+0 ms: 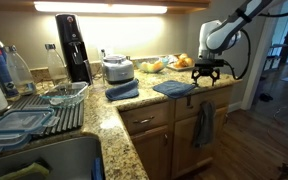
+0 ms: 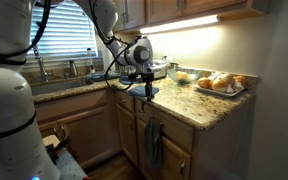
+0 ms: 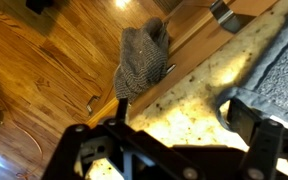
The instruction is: Hang the the towel on the hook
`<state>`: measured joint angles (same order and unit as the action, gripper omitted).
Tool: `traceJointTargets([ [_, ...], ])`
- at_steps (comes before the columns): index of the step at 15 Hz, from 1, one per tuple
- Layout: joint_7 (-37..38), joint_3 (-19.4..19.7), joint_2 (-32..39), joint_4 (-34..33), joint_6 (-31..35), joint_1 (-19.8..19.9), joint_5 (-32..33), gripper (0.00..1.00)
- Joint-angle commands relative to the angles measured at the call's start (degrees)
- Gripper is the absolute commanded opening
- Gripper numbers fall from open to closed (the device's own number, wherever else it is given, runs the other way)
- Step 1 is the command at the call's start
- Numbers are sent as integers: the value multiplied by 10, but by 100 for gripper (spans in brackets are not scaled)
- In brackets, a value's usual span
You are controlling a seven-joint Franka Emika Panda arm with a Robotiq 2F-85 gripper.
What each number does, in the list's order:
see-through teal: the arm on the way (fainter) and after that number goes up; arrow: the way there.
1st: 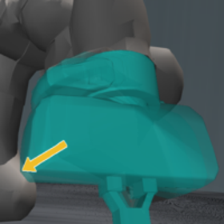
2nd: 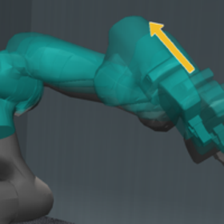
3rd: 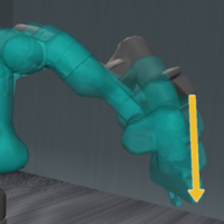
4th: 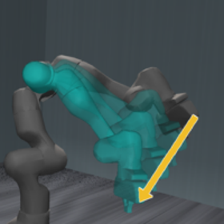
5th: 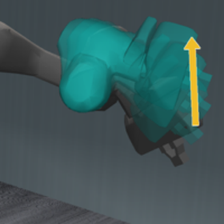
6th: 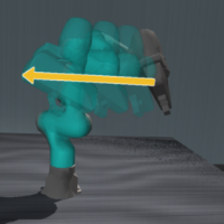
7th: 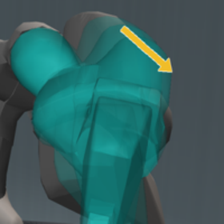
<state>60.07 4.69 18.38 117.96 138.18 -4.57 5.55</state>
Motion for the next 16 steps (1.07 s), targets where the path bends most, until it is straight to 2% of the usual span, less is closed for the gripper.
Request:
traceJointTargets([
  [1,21,13,-5,-2,7,-10,24,100],
  [16,6,7,7,-3,9,-12,22,100],
])
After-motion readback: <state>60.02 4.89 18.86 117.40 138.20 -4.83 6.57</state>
